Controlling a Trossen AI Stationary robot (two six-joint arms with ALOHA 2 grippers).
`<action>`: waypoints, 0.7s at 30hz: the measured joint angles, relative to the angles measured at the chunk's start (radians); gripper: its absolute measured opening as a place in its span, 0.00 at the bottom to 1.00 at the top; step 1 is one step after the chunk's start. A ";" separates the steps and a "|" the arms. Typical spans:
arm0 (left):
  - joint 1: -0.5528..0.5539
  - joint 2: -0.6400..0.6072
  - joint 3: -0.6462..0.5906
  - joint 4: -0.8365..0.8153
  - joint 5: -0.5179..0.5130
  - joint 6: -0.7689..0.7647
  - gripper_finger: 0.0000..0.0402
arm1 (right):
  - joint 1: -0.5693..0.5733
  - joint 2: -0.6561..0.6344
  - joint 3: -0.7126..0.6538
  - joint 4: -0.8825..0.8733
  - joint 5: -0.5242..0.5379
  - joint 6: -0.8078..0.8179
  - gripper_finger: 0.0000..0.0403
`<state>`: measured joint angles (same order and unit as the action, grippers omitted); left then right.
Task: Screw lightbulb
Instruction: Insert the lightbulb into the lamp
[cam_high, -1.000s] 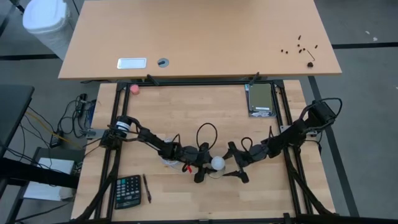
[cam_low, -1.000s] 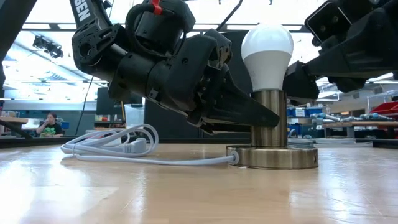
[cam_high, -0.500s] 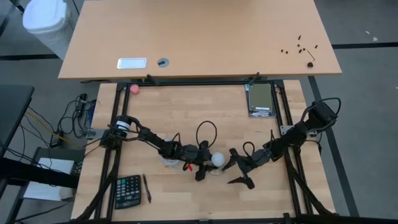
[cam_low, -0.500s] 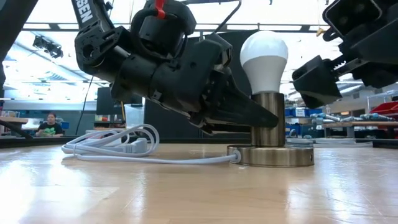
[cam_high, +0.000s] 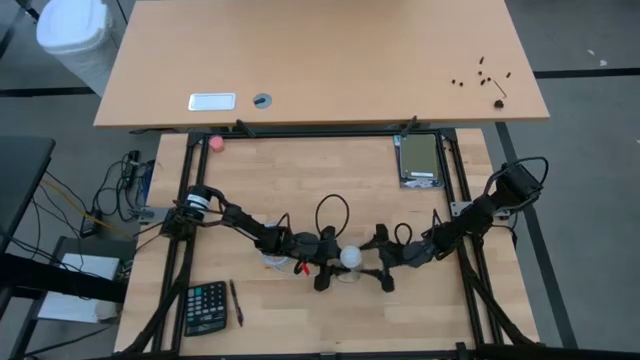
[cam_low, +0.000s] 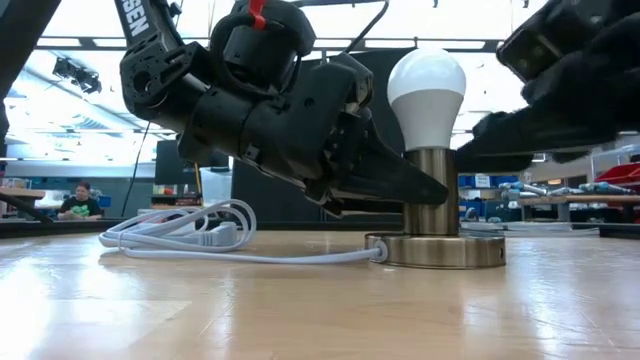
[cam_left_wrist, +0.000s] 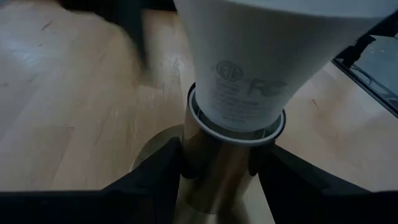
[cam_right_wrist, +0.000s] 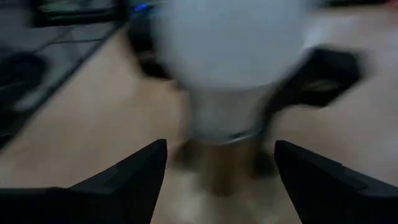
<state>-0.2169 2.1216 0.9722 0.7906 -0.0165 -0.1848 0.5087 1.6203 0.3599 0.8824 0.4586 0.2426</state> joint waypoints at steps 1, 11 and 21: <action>0.000 0.000 0.000 0.000 0.003 0.000 0.49 | 0.000 0.000 0.000 0.007 0.030 -0.012 0.77; -0.001 0.000 0.000 0.003 0.034 0.001 0.49 | -0.067 0.000 0.000 0.109 -0.190 -0.082 0.77; 0.000 0.000 0.000 0.003 0.049 0.001 0.49 | -0.065 0.000 0.001 0.114 -0.272 -0.078 0.77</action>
<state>-0.2171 2.1220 0.9722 0.7933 0.0322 -0.1837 0.4436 1.6203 0.3605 0.9967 0.1862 0.1645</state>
